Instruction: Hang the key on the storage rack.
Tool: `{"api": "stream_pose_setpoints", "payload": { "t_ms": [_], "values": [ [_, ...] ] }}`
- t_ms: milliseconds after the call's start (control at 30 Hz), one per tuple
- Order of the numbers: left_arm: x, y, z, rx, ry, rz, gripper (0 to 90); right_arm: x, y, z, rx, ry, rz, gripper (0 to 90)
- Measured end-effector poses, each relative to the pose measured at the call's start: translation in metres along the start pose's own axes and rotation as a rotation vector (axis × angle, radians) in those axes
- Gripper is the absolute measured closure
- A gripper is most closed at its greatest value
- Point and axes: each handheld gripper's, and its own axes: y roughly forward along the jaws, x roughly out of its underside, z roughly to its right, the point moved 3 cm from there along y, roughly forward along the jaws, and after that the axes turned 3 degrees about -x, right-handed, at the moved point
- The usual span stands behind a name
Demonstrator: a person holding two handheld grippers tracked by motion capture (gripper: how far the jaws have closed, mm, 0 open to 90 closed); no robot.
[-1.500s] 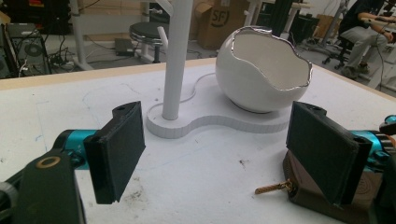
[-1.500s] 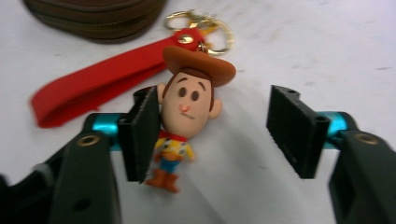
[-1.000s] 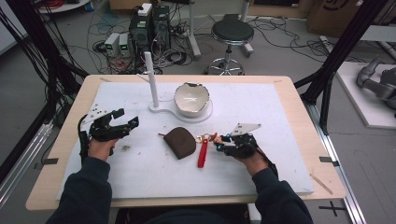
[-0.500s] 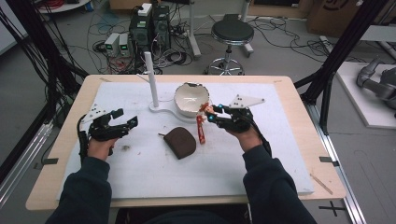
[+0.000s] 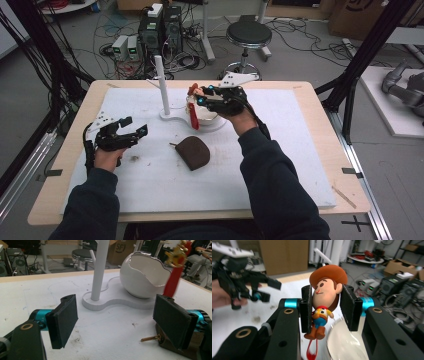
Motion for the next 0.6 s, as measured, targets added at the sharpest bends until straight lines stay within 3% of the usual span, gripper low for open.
{"api": "stream_pose_setpoints", "payload": {
  "t_ms": [167,400,600],
  "values": [
    [0.000,0.000,-0.001,-0.001,-0.002,0.001,19.8,-0.024,0.028,-0.001,-0.037,-0.011,0.009,64.8],
    [0.001,0.001,0.000,0.005,-0.002,-0.004,19.8,-0.050,0.054,-0.002,-0.067,-0.006,0.040,64.9],
    [0.001,0.000,0.000,0.007,-0.003,-0.005,19.8,-0.071,0.073,-0.003,-0.064,-0.025,0.042,64.9]
  ]
}}
